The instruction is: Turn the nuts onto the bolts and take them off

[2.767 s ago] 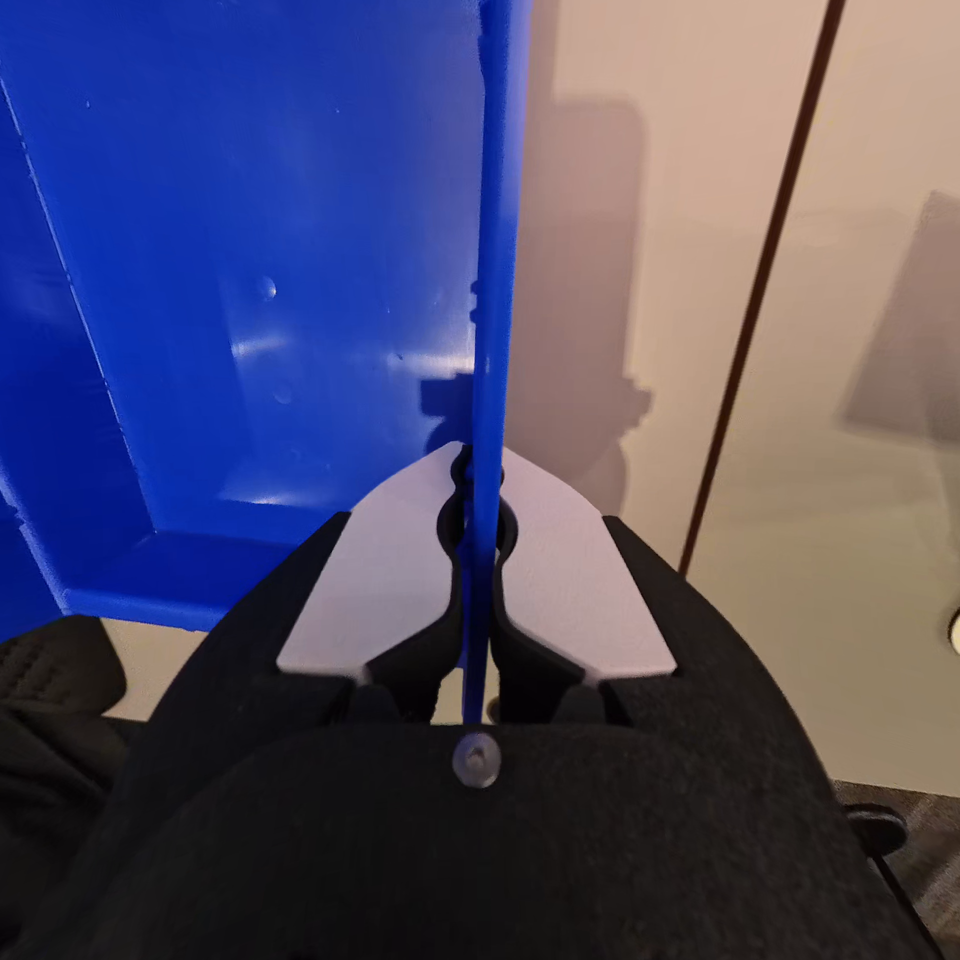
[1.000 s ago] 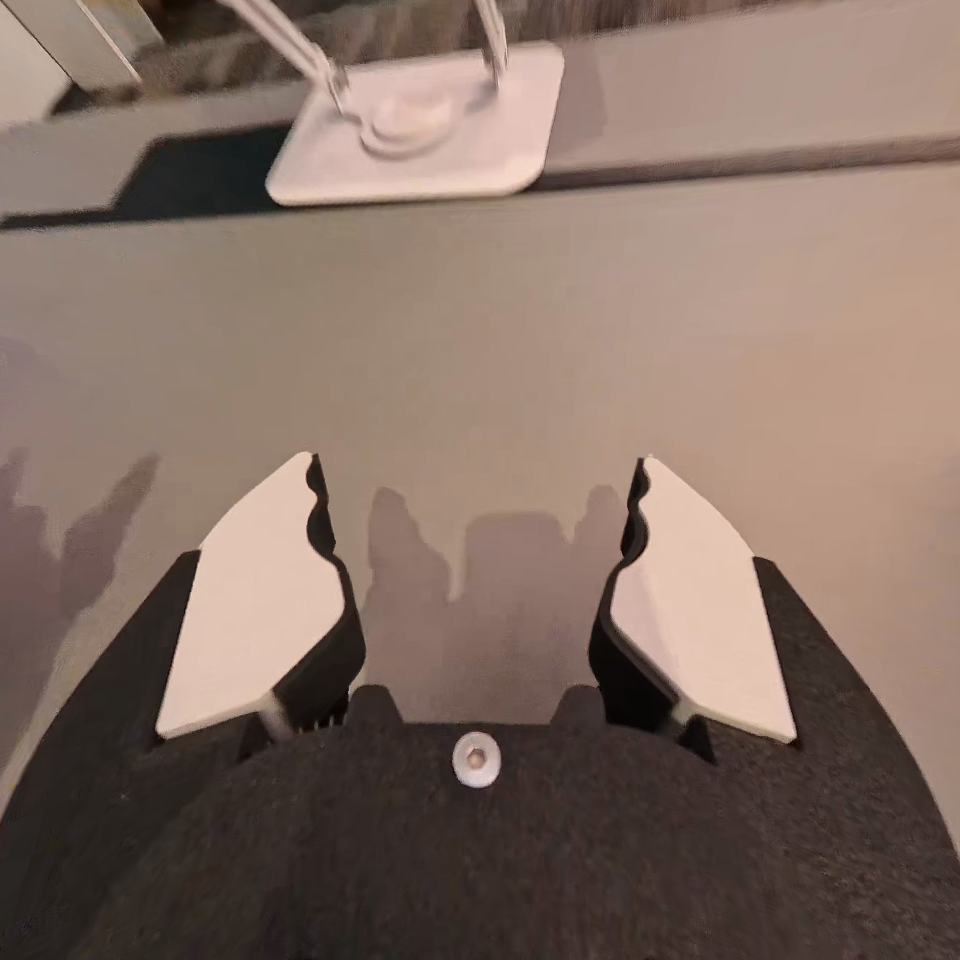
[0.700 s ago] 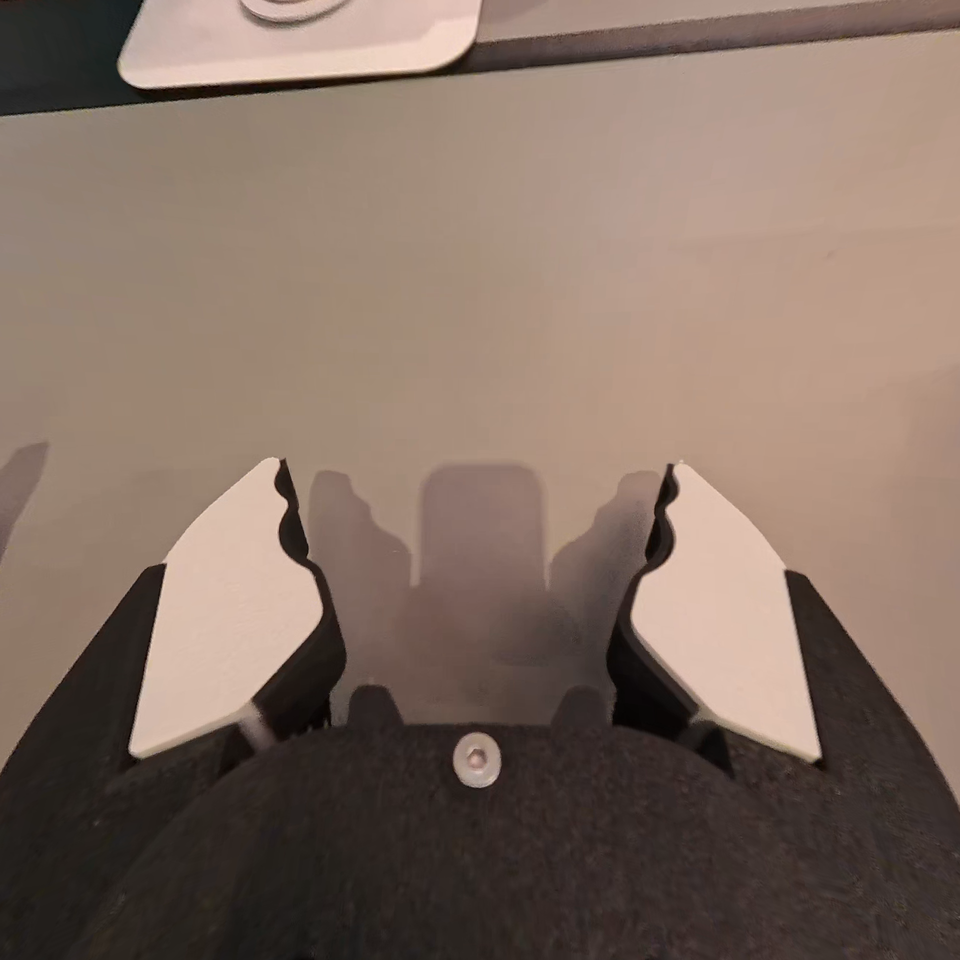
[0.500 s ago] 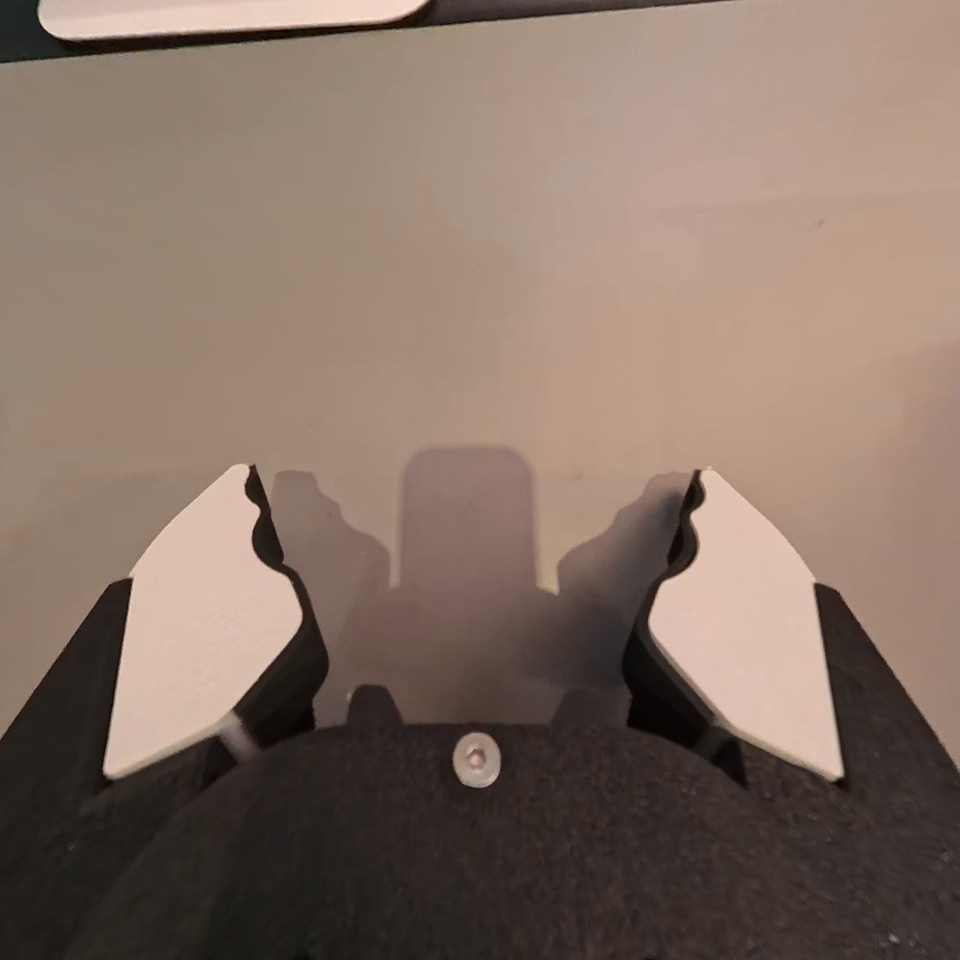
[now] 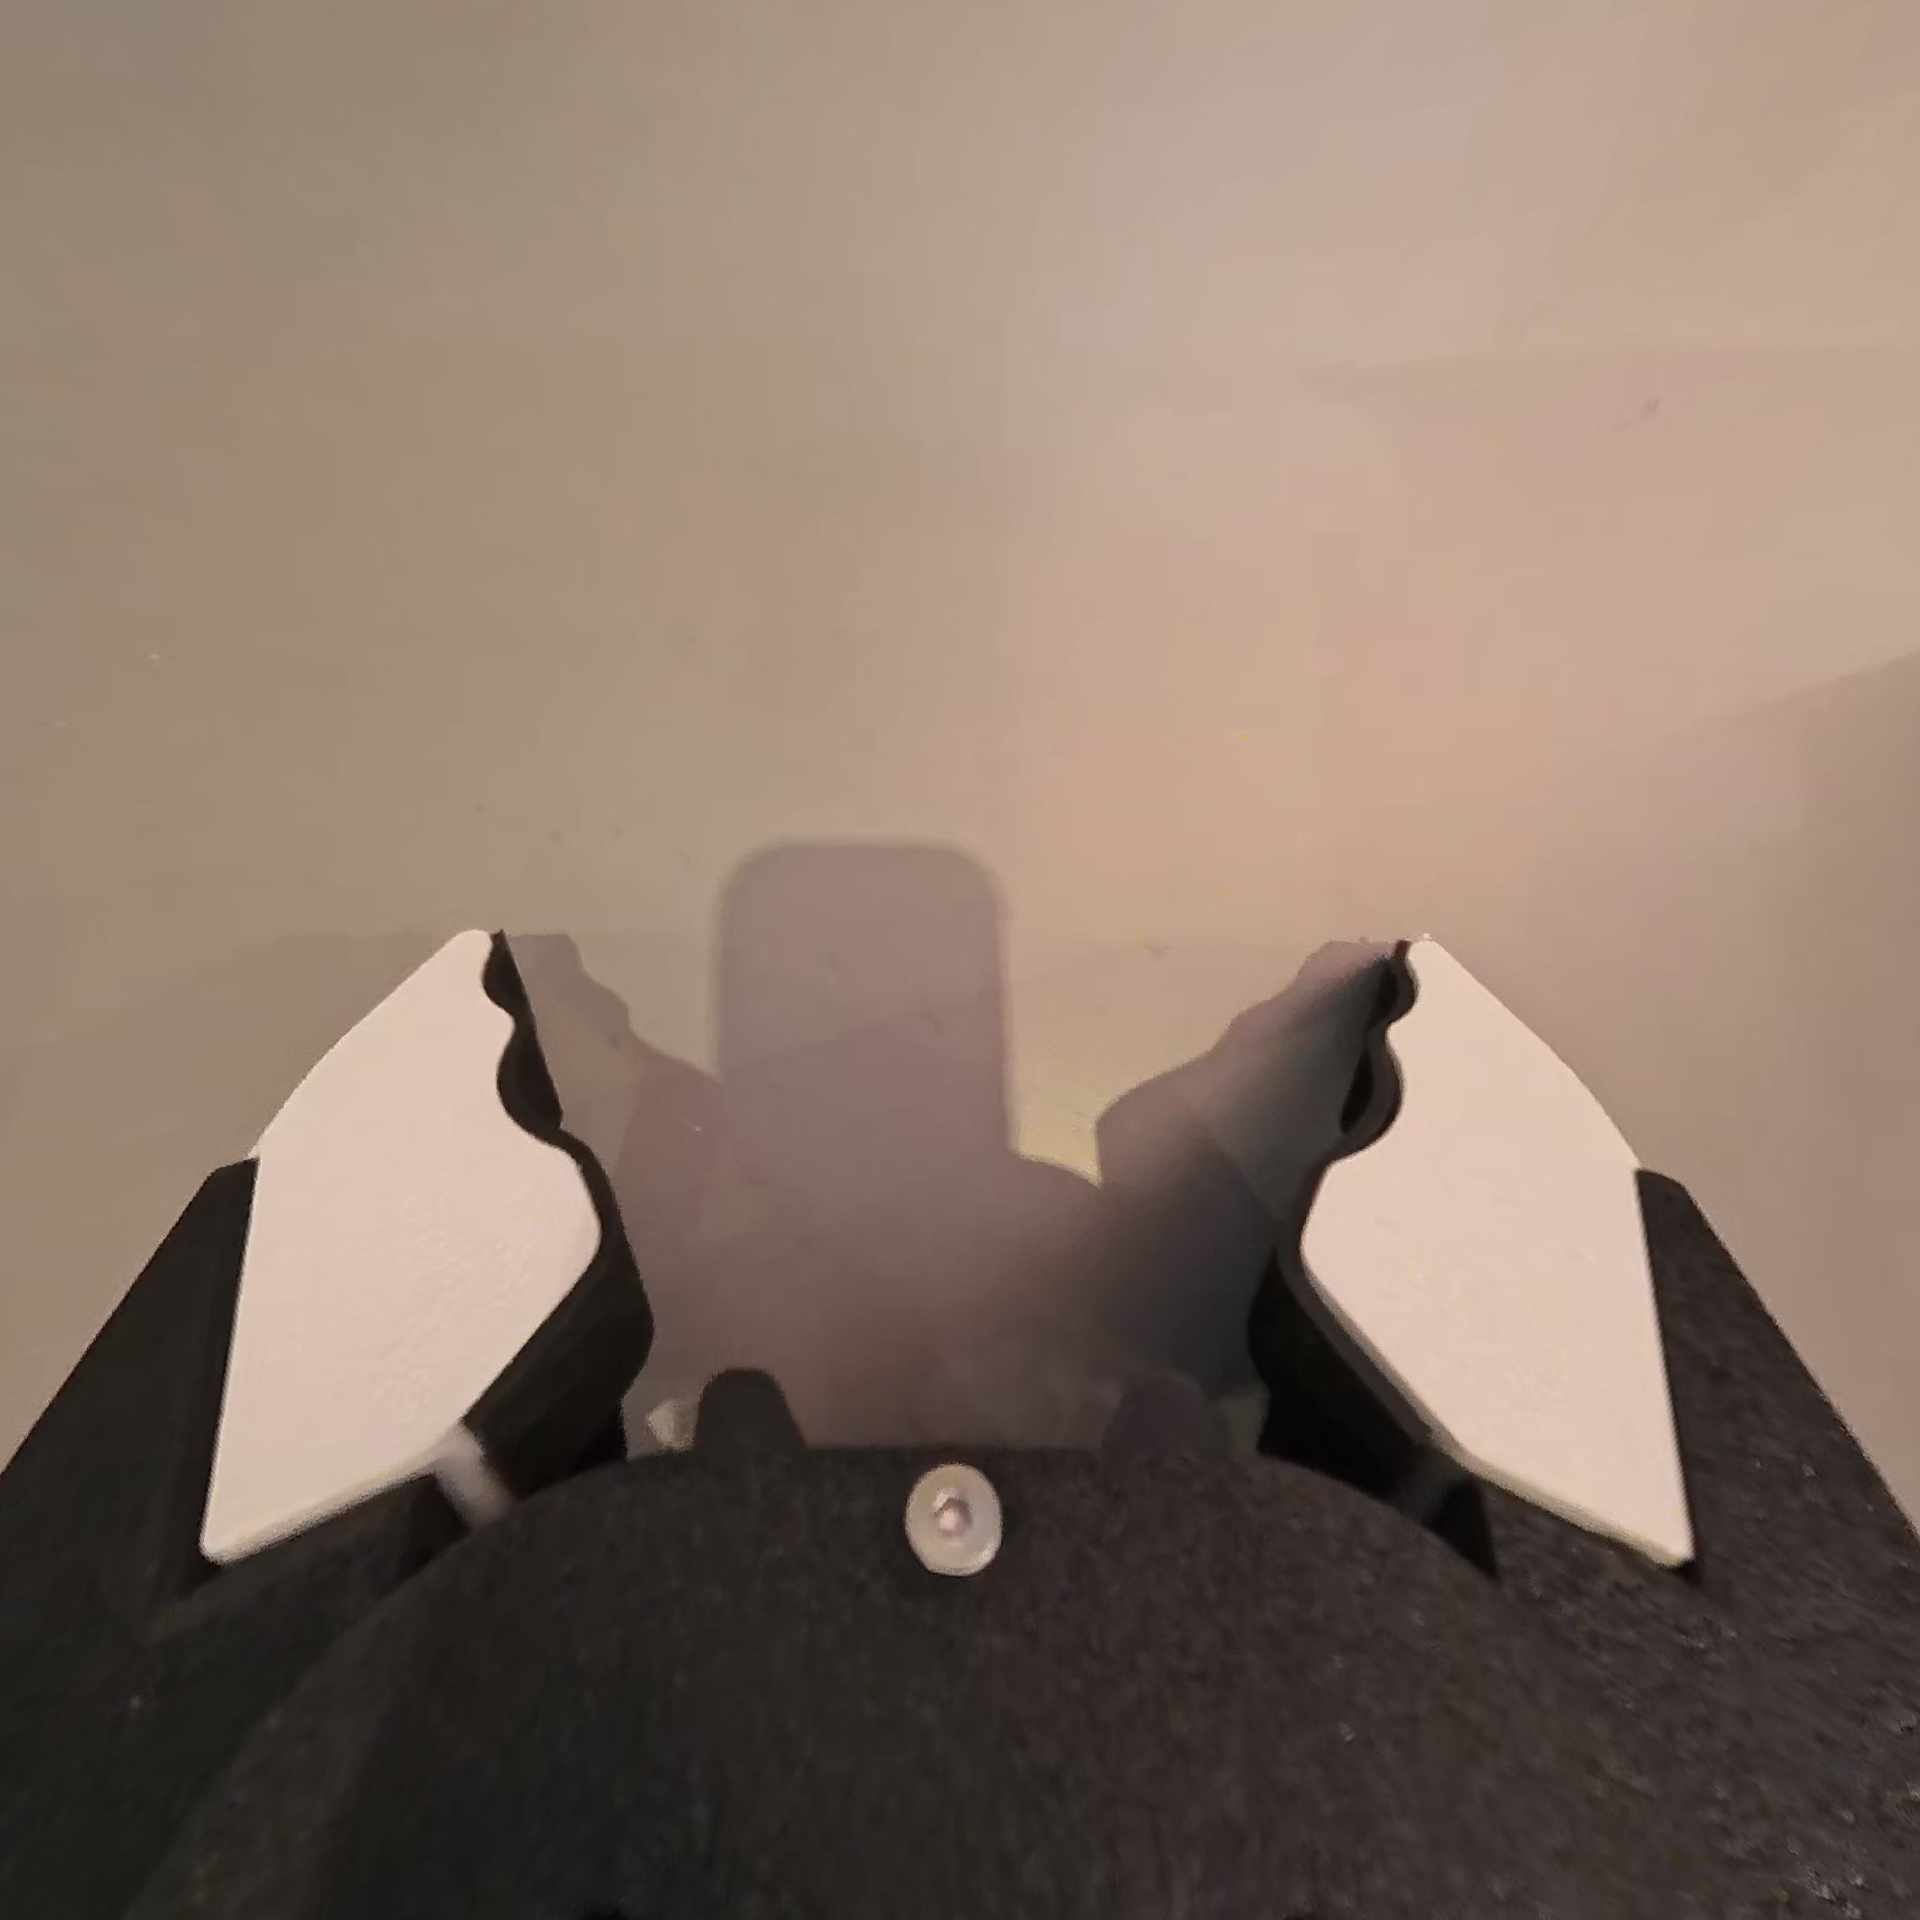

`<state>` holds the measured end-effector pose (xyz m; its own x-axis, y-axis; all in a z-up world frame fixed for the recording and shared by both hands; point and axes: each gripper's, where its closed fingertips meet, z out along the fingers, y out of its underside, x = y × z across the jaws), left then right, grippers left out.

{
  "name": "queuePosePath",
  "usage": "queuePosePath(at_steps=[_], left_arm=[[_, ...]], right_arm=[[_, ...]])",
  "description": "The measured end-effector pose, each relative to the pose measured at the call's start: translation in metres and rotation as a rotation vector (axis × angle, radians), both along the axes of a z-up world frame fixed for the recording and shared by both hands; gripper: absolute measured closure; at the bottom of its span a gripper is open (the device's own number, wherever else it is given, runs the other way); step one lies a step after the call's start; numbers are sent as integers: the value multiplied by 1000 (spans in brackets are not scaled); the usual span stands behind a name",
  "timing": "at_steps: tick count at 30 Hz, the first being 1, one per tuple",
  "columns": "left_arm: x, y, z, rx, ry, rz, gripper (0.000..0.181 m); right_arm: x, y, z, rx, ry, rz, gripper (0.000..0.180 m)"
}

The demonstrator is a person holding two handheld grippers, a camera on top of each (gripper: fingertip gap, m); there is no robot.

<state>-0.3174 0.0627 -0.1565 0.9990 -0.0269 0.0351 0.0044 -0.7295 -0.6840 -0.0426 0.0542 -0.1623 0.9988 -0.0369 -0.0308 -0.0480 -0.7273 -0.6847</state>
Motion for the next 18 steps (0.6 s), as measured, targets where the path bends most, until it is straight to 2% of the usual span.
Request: queuePosePath(at_steps=[18], left_arm=[[1, 0, -3, -17, 42, -2, 35]], right_arm=[[3, 1, -2, -14, -30, -20, 38]])
